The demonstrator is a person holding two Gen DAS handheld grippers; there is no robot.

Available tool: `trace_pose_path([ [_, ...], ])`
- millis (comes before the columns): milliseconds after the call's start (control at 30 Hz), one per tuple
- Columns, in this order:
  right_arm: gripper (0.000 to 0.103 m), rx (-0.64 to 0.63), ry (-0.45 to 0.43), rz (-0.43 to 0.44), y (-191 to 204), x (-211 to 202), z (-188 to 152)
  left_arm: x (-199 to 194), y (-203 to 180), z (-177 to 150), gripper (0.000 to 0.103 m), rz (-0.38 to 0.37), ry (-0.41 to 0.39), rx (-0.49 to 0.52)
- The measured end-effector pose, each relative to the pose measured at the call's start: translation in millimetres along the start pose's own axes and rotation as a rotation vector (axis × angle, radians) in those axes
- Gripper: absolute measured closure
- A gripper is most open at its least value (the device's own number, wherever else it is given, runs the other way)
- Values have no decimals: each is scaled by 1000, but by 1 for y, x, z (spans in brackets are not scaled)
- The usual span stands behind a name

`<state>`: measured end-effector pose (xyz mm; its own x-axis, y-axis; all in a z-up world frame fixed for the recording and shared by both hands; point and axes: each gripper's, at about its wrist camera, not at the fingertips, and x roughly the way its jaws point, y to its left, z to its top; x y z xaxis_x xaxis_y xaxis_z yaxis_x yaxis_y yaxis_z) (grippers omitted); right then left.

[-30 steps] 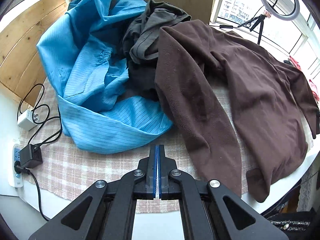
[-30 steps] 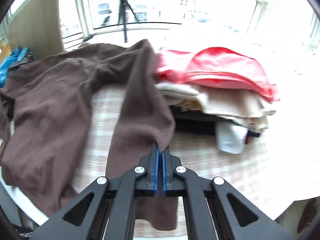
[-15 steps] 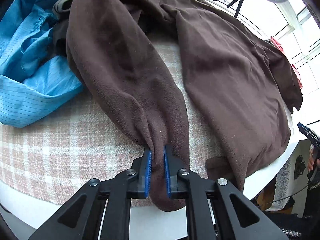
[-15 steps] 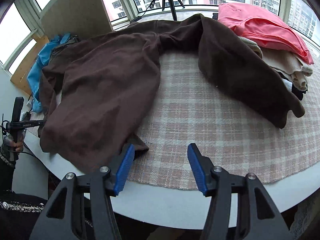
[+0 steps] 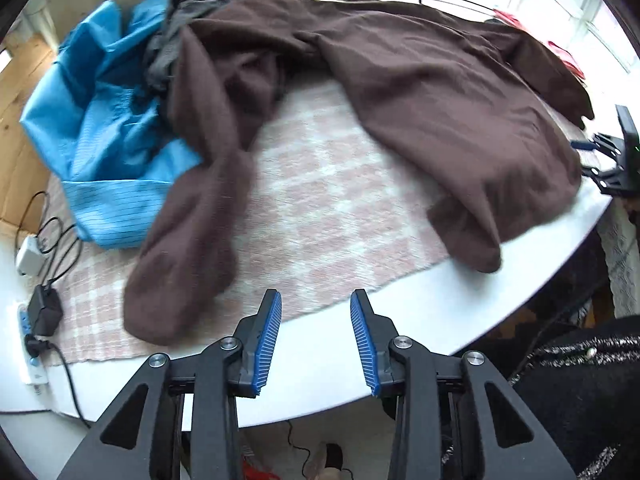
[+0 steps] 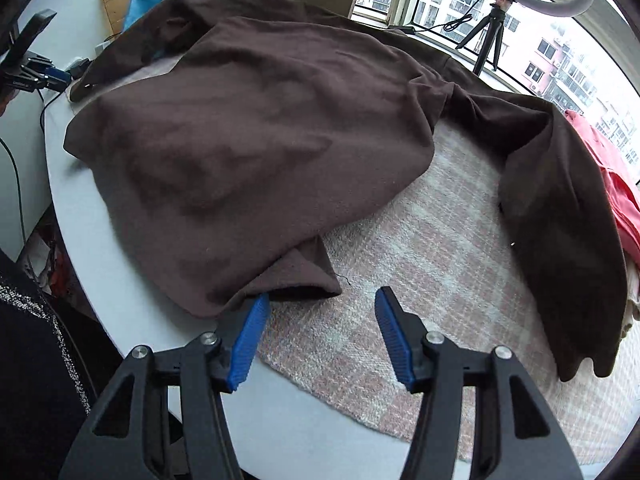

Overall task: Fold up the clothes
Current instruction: 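Grasp the brown garment's hem with the right gripper and pull it flat, then grasp the hem with the left gripper while the right gripper holds the other hem corner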

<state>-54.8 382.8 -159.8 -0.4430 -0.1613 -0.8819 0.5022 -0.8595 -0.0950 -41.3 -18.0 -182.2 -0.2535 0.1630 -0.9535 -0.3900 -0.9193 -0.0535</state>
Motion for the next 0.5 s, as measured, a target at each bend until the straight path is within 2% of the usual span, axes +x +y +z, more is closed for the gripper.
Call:
trace_pose_path([
  [33, 49, 1, 4, 10, 0, 5, 2, 9, -19, -1, 68, -38, 8, 41],
  [133, 53, 44, 7, 59, 0, 12, 6, 35, -64, 0, 68, -78, 14, 140],
  [167, 63, 63, -1, 83, -2, 10, 8, 41, -75, 3, 68, -81, 10, 164],
  [267, 78, 130, -26, 122, -6, 5, 10, 52, -91, 19, 68, -85, -39, 185],
  [300, 94, 154, -36, 129, -7, 2, 10, 53, -90, 28, 67, -89, -56, 166],
  [333, 96, 178, -48, 129, -9, -2, 10, 52, -88, 37, 72, -98, -74, 139],
  [367, 96, 202, -59, 129, -11, -6, 10, 49, -84, 45, 89, -118, -95, 110],
  [400, 97, 225, -73, 131, -13, -11, 10, 43, -80, 53, 98, -137, -110, 93],
  [500, 98, 284, -132, 133, -18, -40, 15, 13, -68, 73, 99, -177, -137, 86],
])
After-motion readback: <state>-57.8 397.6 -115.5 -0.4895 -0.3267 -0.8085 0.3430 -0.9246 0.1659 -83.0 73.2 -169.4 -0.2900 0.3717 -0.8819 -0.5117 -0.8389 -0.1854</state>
